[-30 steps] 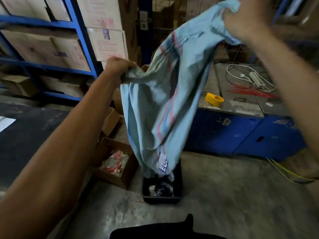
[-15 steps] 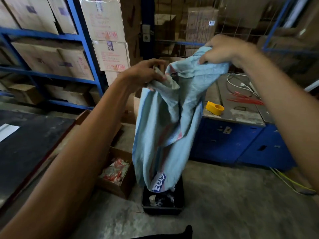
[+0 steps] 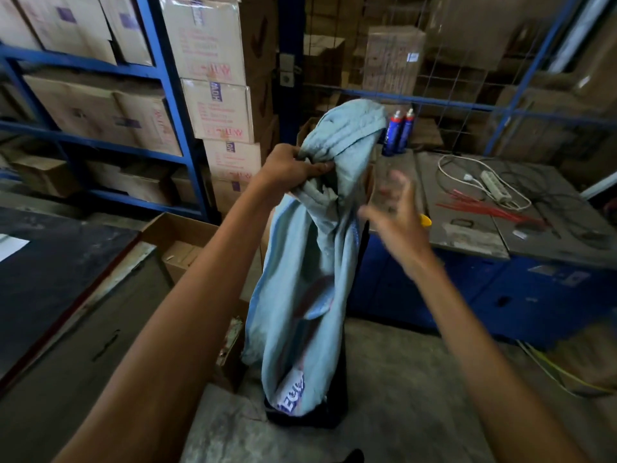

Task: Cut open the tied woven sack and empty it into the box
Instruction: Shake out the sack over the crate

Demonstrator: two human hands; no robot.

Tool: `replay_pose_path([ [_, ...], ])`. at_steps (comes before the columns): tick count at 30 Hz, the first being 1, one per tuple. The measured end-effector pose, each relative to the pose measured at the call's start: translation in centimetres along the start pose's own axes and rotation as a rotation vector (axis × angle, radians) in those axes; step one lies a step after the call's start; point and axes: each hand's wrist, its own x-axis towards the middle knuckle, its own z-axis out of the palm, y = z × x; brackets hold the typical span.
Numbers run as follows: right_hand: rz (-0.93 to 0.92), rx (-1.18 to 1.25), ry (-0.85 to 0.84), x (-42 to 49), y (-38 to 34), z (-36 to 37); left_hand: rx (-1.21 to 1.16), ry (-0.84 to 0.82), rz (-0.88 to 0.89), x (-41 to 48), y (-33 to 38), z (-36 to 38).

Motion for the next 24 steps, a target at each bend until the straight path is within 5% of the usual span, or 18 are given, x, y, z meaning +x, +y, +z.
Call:
replay_pose_path([
  [3, -0.054, -0.212, -0.193, -1.6, 3.5, 3.7, -0.052, -0.047, -0.015, -1.4, 2.0, 0.2],
  [8, 0.036, 0.249, 0.279, 0.0, 2.8, 6.4, -0.266, -0.355, 0.104, -3.4, 1.9, -2.2],
  [11, 0.136, 0.236, 0.371, 1.1, 0.1, 4.9, -0.651, -0.196, 0.243, -3.7, -4.5, -6.3],
  [13, 0.103, 0.292, 0.342, 1.8, -1.5, 3.9, -0.405, -0.134, 0.132, -3.5, -9.5, -6.8],
  [15, 0.033, 0.355, 0.271, 2.4, -3.4, 4.0, -0.036, -0.244, 0.053, -4.2, -11.6, -4.0],
  [17, 0.014, 0.384, 0.171, 2.9, -4.9, 5.7, 0.031, -0.291, 0.103, -5.3, -11.8, 0.4],
  [21, -0.010, 0.339, 0.004, 2.5, -6.5, 8.0, -0.329, 0.111, 0.151, -8.0, -9.7, 7.5],
  [24, -0.245, 0.193, -0.064, 1.2, -3.7, 4.2, -0.582, 0.170, -0.026, -7.4, -9.8, 6.8],
])
